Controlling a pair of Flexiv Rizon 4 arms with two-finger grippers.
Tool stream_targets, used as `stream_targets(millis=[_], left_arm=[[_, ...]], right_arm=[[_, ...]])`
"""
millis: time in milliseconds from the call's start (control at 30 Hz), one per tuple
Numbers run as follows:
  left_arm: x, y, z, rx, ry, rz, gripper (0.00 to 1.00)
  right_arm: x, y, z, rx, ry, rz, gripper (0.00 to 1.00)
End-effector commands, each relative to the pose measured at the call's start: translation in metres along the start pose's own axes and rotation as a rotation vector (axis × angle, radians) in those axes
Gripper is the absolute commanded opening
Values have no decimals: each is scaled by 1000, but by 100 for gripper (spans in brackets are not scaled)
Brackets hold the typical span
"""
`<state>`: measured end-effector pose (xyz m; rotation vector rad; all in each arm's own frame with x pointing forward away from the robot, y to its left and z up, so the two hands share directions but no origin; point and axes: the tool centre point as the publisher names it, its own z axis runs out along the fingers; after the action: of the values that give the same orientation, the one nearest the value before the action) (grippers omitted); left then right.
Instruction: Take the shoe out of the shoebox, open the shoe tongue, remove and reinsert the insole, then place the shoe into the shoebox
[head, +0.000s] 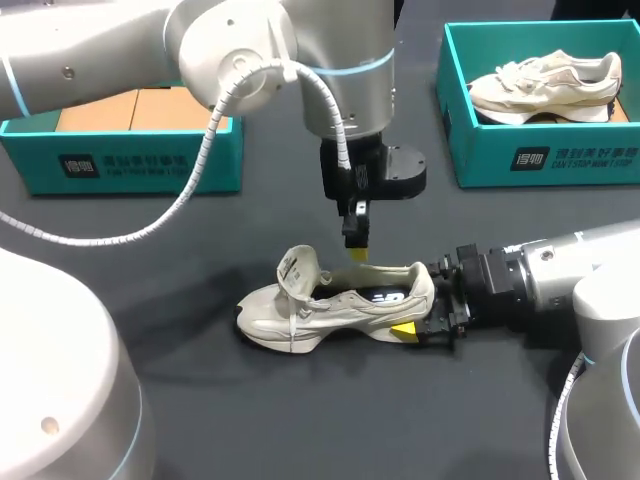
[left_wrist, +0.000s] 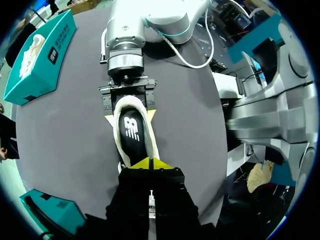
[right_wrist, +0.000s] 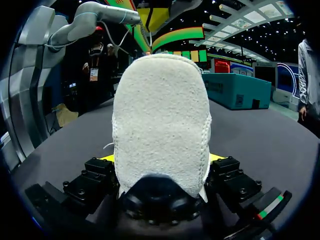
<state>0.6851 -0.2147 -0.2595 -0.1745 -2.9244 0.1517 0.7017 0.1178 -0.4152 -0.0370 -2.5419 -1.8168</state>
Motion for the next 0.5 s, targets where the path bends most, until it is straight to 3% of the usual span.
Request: stream_targets(millis=[33,500], left_arm=[[-1,-12,32,-9,-7,-4,0],[-14,-23,68,-18,-21,-66,0]], right_arm=[[1,0,1,5,0,1,0],[1,0,1,5,0,1,0]])
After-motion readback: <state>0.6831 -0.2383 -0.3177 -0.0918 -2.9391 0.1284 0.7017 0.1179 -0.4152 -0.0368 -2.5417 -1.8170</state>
